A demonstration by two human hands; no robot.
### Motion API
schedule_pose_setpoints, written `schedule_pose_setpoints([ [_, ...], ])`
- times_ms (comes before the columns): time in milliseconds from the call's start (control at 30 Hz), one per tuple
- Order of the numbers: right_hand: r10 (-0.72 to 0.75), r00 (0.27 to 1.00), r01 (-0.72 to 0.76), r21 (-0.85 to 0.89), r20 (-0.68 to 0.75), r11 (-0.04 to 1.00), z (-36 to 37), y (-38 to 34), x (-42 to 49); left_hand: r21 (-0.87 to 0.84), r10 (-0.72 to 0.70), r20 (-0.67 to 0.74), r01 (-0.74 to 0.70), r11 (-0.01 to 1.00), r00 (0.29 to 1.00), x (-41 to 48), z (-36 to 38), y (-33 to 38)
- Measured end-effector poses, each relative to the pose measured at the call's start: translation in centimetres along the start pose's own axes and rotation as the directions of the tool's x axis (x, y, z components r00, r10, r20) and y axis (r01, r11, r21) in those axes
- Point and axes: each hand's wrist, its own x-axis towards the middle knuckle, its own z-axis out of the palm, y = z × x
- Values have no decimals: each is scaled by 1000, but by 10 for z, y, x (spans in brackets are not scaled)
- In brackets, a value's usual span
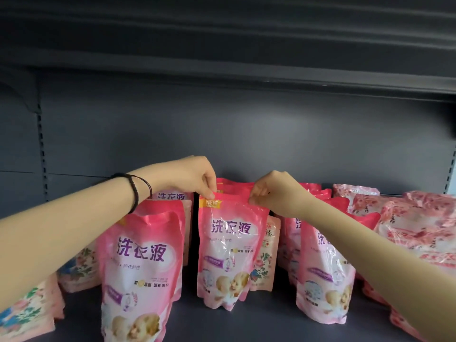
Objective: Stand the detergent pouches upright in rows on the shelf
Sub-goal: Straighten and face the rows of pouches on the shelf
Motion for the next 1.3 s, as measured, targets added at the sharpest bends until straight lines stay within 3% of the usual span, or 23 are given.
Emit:
schedule_pose_setpoints([
  [100,8,1000,-7,68,-9,998,-8,-7,-9,-38,27,5,-26,999,1000,-10,-9,5],
  [267,75,985,-49,170,-153,984,-32,-15,-28,-112,93,-149,-110,988,984,-26,-23,28],
  [367,155,944,-66,293,-292,954,-53,-13,-43,-183,151,-257,-202,962,955,-30,-27,53],
  [467,192,890,-62,308,-413,949,-67,-7,-61,-329,149,-329,-261,908,933,-32,-19,83],
  [600,291,875,-125,400,-387,908,-72,14,-88,-444,130,-315,-267,856,940,-31,10,113],
  [867,313,909,-153,480,-274,864,-66,74,-141,-454,122,-283,-246,857,951,-11,77,150],
  [967,307,919,-144,517,-246,844,-56,93,-146,-480,95,-268,-218,849,959,-8,94,157],
  [1100,294,895,-87,513,-337,854,-43,111,-153,-482,30,-404,-241,842,914,-11,114,162],
  [1200,263,866,-11,511,-426,860,-28,116,-168,-591,-128,-510,-238,770,851,-26,142,166],
  [1300,224,853,86,550,-472,831,0,116,-193,-693,-256,-509,-215,688,822,-51,189,175],
])
